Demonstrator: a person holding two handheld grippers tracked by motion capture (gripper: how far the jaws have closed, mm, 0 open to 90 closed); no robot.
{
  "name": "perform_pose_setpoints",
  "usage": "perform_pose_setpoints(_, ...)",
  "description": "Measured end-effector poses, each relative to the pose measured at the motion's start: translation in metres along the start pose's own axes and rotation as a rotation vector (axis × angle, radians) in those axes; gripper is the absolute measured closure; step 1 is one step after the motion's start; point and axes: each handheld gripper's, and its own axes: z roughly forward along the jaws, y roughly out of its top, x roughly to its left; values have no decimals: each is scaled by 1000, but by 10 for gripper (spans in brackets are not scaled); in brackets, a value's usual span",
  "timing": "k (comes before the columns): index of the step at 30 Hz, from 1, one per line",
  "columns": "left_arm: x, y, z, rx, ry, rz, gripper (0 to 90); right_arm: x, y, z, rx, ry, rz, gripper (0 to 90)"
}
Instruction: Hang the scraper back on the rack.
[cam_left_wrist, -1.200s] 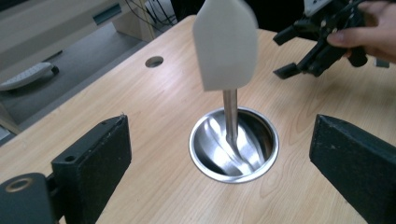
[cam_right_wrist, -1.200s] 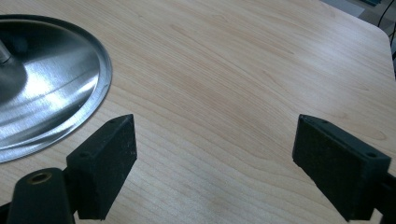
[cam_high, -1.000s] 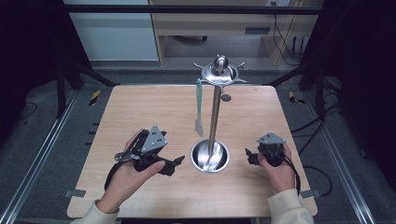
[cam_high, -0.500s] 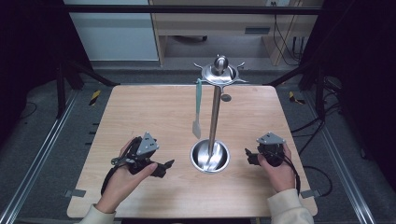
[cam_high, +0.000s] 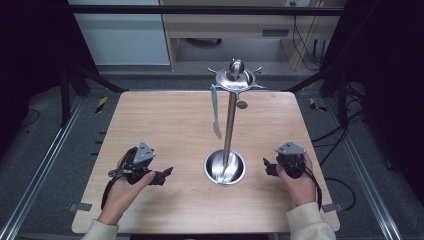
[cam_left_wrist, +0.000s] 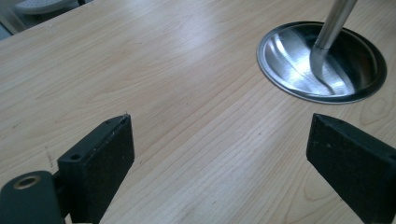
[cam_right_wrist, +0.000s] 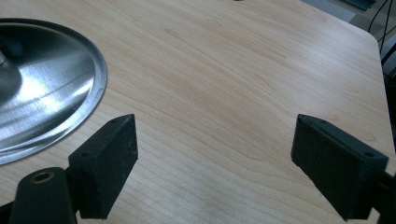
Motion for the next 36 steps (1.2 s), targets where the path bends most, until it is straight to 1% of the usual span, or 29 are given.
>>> perform_pose_setpoints(2,4,-4,2,4,9,-10,74,0,0,0,4,4,2,148)
perform_pose_setpoints(4,8,-8,2,19,28,-16,70,0,0,1,10,6,-1,147)
perform_pose_setpoints(5,8,-8,2,19,28,-16,69,1,-1,1,10,8,0,146)
perform_pose_setpoints(8,18,-16,4,36,40,-46,70,1,0,1,11,11,-4,145)
perform_pose_setpoints(9,18,-16,4,36,40,-46,70,1,0,1,12,11,-4,145)
perform_pose_setpoints(10,21,-18,5,39,46,-50,71,1,-1,1,13,10,-7,145)
perform_pose_setpoints(11,25,-22,5,42,50,-62,71,1,-1,1,16,11,-2,145)
perform_pose_setpoints(14,32,-28,5,54,69,-71,71,1,-1,2,17,14,-3,144)
perform_pose_setpoints(15,32,-28,5,54,69,-71,71,2,-1,2,17,14,-3,144)
perform_pose_setpoints(19,41,-35,4,60,92,-91,73,1,-1,2,16,12,-5,143)
perform_pose_setpoints(24,47,-40,3,59,109,-102,74,2,-1,2,18,16,-6,143)
perform_pose_setpoints(25,49,-42,2,67,123,-100,74,2,-1,2,19,17,-5,142)
perform_pose_setpoints(27,52,-45,2,70,128,-106,74,2,-1,2,20,17,-6,142)
perform_pose_setpoints(29,55,-47,0,74,142,-108,74,2,-1,2,21,18,-6,141)
perform_pose_setpoints(31,57,-49,-2,71,150,-113,75,2,-1,2,23,19,-6,141)
perform_pose_setpoints(33,61,-53,-5,65,162,-135,76,2,-1,3,24,20,-5,140)
perform_pose_setpoints(35,61,-56,-8,63,187,-138,85,2,-1,3,23,23,-10,139)
perform_pose_setpoints(36,61,-56,-8,63,187,-138,91,3,-1,3,24,23,-9,139)
